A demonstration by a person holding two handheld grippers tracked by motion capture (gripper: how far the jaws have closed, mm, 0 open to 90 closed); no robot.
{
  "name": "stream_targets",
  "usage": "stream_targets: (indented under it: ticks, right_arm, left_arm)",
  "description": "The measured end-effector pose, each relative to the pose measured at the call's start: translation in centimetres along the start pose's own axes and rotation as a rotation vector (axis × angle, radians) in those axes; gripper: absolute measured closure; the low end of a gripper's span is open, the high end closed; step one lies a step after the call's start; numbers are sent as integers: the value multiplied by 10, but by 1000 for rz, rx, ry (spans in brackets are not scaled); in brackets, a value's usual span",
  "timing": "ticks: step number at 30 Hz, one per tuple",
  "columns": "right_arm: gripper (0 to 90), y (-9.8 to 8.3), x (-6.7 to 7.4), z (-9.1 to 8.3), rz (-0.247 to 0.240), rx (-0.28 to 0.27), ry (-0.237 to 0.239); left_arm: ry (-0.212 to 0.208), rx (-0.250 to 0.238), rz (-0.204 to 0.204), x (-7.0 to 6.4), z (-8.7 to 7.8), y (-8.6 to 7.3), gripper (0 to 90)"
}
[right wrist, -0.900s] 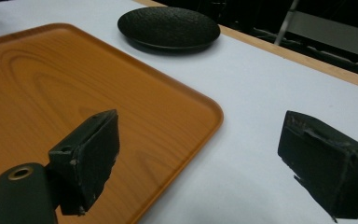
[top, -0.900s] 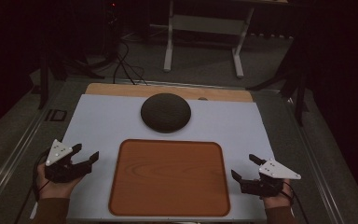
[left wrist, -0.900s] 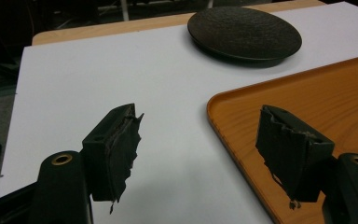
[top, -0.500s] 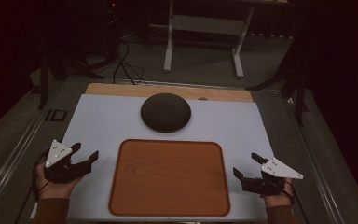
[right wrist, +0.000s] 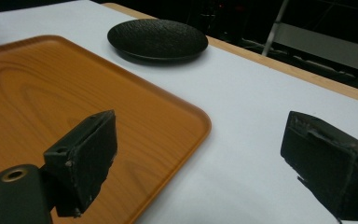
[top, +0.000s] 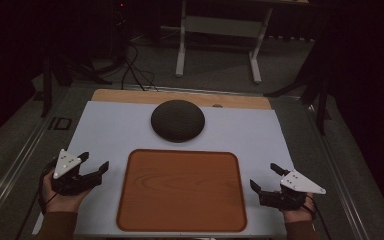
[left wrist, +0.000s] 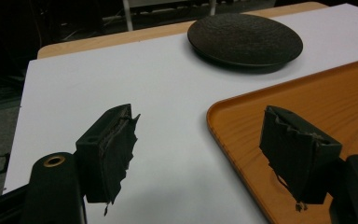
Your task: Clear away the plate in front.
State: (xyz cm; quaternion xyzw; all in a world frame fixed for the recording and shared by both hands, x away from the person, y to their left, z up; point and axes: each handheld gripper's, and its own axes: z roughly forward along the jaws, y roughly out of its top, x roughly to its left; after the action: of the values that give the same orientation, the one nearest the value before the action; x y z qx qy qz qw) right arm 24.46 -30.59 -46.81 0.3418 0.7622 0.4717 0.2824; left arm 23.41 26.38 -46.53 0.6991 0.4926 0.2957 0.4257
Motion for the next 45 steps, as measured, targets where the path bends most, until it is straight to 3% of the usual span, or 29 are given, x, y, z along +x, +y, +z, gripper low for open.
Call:
stream_targets:
  ticks: [12, 31, 45]
  right_arm:
    - [104, 0, -1, -1, 4, -12, -14]
    - [104, 0, -2, -2, 5, -16, -18]
    - [104, 0, -1, -2, -1, -11, -16]
  left_arm:
    - [18, 17, -12, 0, 7, 4, 233]
    - [3, 18, 40, -10, 22, 22, 219]
    - [-2, 19, 15, -6, 33, 34, 218]
